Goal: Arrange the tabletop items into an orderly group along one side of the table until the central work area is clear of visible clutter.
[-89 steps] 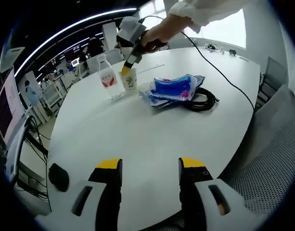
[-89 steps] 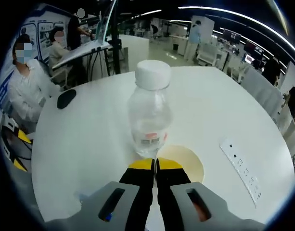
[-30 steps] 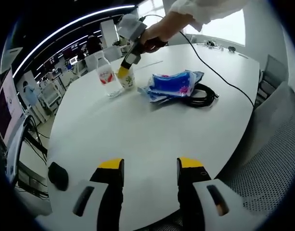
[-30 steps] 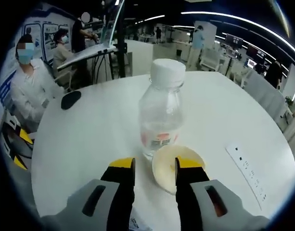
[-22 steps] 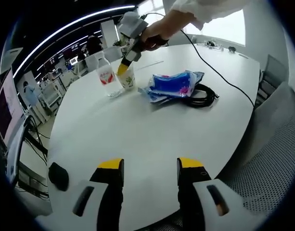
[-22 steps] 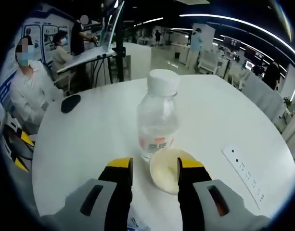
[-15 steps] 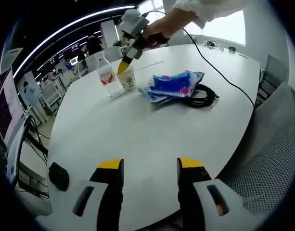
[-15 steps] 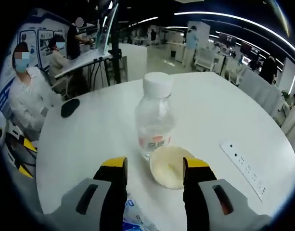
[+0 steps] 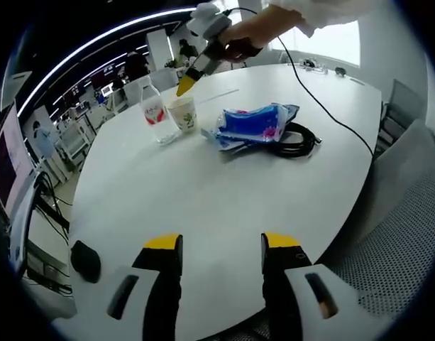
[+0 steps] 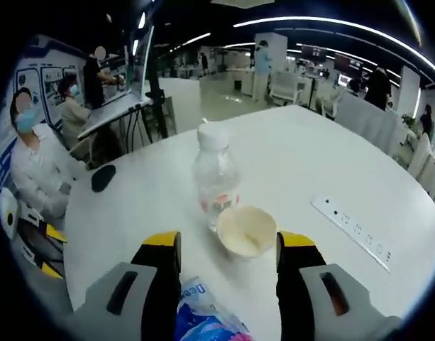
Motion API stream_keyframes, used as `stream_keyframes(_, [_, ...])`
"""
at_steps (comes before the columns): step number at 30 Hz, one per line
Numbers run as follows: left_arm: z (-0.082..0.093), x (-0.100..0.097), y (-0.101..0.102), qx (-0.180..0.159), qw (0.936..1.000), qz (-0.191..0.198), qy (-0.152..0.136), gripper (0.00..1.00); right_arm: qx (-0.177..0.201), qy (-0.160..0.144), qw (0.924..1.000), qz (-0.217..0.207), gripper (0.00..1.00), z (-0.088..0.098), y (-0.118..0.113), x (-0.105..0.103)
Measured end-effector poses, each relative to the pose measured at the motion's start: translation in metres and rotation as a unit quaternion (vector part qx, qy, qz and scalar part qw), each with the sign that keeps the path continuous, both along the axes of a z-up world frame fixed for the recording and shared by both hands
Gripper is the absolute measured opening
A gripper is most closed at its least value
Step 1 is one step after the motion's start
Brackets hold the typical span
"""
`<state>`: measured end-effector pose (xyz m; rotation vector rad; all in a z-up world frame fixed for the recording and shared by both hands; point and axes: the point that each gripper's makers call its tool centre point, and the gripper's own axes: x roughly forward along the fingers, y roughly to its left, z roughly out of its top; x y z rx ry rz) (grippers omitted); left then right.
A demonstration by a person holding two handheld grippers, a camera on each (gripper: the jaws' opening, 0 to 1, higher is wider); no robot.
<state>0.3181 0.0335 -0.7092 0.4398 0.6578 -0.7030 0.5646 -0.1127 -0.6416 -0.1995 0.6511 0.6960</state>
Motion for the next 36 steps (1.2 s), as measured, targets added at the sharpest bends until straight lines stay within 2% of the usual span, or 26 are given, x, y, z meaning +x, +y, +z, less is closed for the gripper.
stream_keyframes(2, [-0.001, 0.0, 0.0, 0.0, 1.0, -0.002, 0.001, 0.44, 0.016, 0.003, 0.9997, -0.018, 0.52, 0.005, -0.006, -0.003])
stream_keyframes(6, [-0.002, -0.001, 0.0, 0.006, 1.0, -0.005, 0.005, 0.44, 0.018, 0.004, 0.9993, -0.033, 0.53, 0.007, -0.02, -0.01])
stream_keyframes(17, [-0.003, -0.001, 0.001, 0.01, 0.9999, -0.005, 0.005, 0.43, 0.051, 0.003, 0.9958, -0.076, 0.54, 0.014, -0.054, -0.024])
stream_keyframes(23, [-0.004, -0.001, 0.001, 0.011, 0.9999, -0.006, 0.005, 0.43, 0.071, 0.002, 0.9934, -0.09, 0.54, 0.018, -0.07, -0.046])
stream_keyframes(33, [-0.004, -0.002, 0.0, 0.012, 0.9999, -0.008, 0.004, 0.43, 0.129, 0.006, 0.9802, -0.15, 0.54, 0.021, -0.101, -0.081])
stream_keyframes(36, [-0.004, -0.002, 0.0, 0.013, 0.9999, -0.007, 0.005, 0.43, 0.136, 0.005, 0.9785, -0.155, 0.55, 0.021, -0.106, -0.092])
